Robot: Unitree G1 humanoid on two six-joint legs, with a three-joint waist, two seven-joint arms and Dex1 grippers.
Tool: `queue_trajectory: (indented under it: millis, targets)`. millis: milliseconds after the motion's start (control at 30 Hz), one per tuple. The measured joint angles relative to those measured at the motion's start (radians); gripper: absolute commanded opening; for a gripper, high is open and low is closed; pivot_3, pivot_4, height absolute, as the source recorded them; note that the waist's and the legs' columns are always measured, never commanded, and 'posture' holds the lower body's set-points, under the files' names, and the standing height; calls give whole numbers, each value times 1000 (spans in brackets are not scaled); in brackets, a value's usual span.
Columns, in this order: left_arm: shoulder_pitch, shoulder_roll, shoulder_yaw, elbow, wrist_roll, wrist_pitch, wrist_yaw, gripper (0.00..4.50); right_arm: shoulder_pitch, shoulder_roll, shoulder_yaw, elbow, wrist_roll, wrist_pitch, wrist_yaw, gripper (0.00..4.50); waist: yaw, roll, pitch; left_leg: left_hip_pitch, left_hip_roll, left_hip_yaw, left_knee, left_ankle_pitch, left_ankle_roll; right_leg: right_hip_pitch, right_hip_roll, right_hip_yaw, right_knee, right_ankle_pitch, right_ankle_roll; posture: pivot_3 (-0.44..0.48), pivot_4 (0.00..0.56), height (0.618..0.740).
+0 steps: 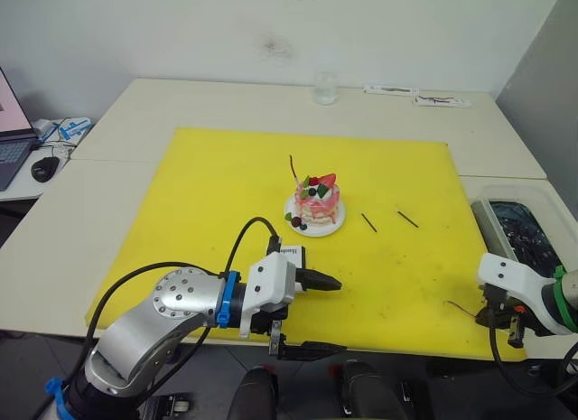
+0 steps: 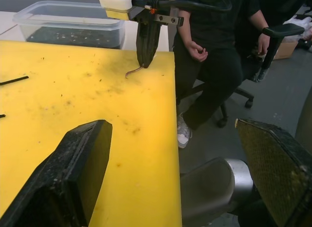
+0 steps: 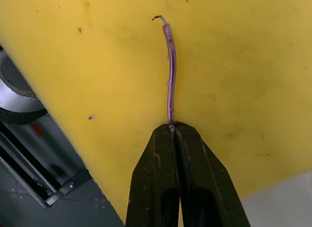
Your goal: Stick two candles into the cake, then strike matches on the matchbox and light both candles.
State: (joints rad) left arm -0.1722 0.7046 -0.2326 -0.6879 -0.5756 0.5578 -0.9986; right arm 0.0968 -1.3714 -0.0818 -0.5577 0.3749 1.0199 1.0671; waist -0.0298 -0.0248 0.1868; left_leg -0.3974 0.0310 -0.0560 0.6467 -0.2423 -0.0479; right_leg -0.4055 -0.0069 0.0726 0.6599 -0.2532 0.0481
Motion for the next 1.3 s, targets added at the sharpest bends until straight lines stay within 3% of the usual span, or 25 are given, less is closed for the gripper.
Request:
queue_trajectory:
  millis: [167, 333, 567, 667, 867, 1100, 1300]
  targets:
    - [18, 17, 3, 27, 14, -22, -14, 4500, -25, 1, -68, 0, 53, 29, 28, 49, -1, 0, 0, 0, 0, 0, 0, 0, 0, 0, 0, 0, 0, 0, 0, 0, 150, 740]
    - [46, 21, 54, 43, 12, -26, -2, 4500, -178, 72, -185, -4, 160, 68, 25, 49, -2, 0, 0, 0, 1, 0, 0, 0, 0, 0, 0, 0, 0, 0, 0, 0, 150, 740]
    - [34, -30, 173, 122, -6, -32, 95, 4500, -539, 583, -151, -1, 252, 28, -291, 49, -5, -1, 0, 0, 0, -1, 1, 0, 0, 0, 1, 0, 2, 3, 5, 0, 150, 740]
    - [17, -45, 207, 151, -16, -20, 126, 4500, -573, 817, -77, 46, 185, -147, -419, 49, -4, 0, 0, -1, 0, -1, -1, 0, 0, -1, 1, 0, 2, 4, 6, 0, 150, 740]
    - [-49, -67, 251, 202, -48, 8, 172, 4500, -542, 1120, 48, 207, 56, -506, -525, 49, -1, 0, 0, -2, 0, -1, -1, 0, 0, -2, 0, -1, 1, 4, 5, 0, 150, 740]
    - [-91, -72, 269, 223, -79, 51, 200, 4500, -500, 1235, 107, 386, -60, -787, -562, 49, -4, 1, 1, 0, 1, -1, -1, 0, 0, -2, 1, 0, 4, 4, 5, 0, 150, 740]
    - [-96, -52, 269, 223, -86, 68, 198, 4500, -500, 1278, 127, 465, -103, -908, -583, 49, -6, 1, 1, 0, 1, -1, -1, 0, 0, -2, 1, 0, 5, 3, 4, 0, 150, 740]
